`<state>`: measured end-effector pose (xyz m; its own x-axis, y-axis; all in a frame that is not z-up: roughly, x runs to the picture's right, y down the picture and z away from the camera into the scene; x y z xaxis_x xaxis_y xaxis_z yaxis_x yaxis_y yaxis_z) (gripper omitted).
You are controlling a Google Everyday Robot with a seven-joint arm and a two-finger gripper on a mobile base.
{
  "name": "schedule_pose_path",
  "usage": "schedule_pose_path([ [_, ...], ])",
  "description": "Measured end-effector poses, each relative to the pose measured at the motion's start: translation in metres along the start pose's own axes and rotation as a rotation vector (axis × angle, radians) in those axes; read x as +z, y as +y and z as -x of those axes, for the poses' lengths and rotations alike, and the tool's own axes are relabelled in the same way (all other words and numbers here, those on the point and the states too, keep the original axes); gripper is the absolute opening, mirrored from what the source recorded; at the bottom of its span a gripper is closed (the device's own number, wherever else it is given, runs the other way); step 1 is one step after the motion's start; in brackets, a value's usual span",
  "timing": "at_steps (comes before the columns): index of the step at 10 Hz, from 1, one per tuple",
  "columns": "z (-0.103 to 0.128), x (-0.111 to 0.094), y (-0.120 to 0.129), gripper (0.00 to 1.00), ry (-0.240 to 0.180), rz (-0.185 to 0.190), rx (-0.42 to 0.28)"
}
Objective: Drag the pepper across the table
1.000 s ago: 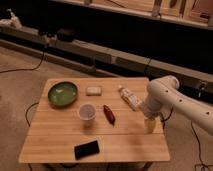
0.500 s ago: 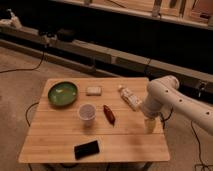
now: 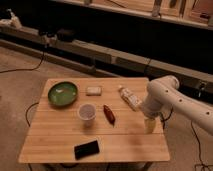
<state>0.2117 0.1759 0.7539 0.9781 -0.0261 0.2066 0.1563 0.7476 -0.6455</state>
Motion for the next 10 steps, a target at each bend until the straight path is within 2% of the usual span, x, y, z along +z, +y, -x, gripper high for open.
schedule_pose_path([
  [3, -0.001, -0.002, -0.004, 0.80, 0.002, -0.006, 0.010],
  [4, 0.002, -0.004, -0.013, 0.80, 0.003, -0.020, 0.023],
  [7, 0.030, -0.016, -0.082, 0.80, -0.018, -0.137, 0.124],
  [10, 0.050, -0.016, -0.109, 0.80, -0.055, -0.188, 0.207],
])
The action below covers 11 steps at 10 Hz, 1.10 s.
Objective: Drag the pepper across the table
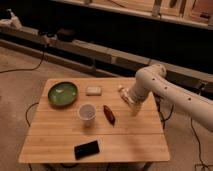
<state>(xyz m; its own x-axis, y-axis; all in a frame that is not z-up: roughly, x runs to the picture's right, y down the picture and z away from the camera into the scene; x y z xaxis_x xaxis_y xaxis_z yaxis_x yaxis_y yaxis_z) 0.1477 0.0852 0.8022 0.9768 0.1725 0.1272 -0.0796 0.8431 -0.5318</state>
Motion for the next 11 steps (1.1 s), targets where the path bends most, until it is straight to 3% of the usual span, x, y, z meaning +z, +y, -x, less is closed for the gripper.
schedule_pose_path([
  [2, 0.011, 0.004, 0.000, 0.80, -0.020, -0.016, 0.015],
  [8, 0.014, 0.006, 0.001, 0.80, -0.029, -0.011, 0.021],
  [11, 0.033, 0.019, 0.006, 0.80, -0.061, 0.006, 0.087],
])
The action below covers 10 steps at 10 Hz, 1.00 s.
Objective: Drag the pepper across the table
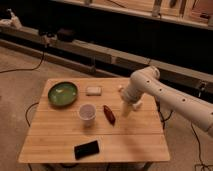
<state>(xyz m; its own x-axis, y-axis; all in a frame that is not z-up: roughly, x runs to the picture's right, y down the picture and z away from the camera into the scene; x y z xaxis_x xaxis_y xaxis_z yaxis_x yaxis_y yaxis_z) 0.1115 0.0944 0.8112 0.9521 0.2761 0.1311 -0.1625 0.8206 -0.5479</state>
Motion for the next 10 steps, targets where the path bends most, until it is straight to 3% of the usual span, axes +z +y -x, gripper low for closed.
schedule_pose_path([
  [4, 0.011, 0.025, 0.004, 0.80, -0.003, -0.019, 0.085],
  [7, 0.030, 0.043, 0.011, 0.80, -0.075, -0.040, 0.108],
  [10, 0.038, 0.061, 0.023, 0.80, -0.140, -0.020, 0.096],
])
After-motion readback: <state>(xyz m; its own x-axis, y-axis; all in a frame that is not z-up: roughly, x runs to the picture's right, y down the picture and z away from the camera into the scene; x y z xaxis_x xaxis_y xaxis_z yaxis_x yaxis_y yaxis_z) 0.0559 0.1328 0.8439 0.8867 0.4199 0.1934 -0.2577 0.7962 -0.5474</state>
